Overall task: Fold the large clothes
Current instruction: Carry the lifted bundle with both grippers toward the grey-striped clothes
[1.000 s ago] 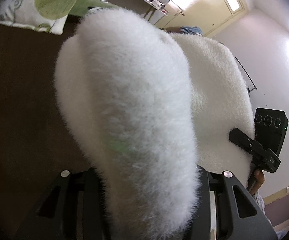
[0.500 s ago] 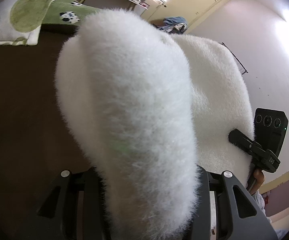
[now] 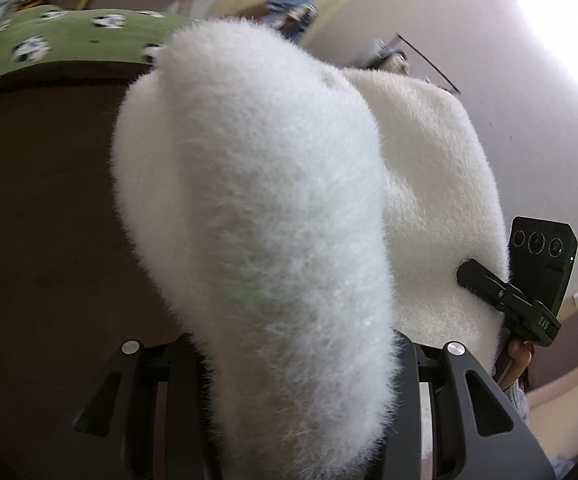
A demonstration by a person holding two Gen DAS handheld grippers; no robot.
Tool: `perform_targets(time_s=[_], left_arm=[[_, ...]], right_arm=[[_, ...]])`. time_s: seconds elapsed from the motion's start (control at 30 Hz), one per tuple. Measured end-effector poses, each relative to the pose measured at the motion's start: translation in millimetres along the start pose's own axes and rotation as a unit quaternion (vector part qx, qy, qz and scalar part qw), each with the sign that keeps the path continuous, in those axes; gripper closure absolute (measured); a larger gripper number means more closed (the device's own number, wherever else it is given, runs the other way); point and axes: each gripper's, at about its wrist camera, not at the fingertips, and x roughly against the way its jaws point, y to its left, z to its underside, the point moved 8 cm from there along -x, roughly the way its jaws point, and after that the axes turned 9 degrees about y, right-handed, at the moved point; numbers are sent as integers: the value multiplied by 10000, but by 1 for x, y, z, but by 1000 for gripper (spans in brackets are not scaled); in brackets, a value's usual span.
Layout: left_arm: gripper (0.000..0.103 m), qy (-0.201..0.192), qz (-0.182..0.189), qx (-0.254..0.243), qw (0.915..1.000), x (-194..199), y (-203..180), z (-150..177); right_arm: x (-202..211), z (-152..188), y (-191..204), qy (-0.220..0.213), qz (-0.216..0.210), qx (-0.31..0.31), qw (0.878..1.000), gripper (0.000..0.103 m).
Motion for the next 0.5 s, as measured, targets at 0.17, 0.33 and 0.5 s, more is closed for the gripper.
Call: perform_targets(time_s=[0.17, 0.33, 0.5], left_arm=[[63, 428, 227, -402, 9980, -71, -47, -25], [63, 831, 439, -777, 9925, -144, -100, -55], [63, 1230, 610, -1221, 9830, -213, -156, -68]], right_arm=[[70, 12, -65, -205, 451, -358, 9981, 57], [144, 29, -131, -487, 900, -781, 9917, 57], [220, 56, -201, -859, 1185, -1246, 9813, 57]])
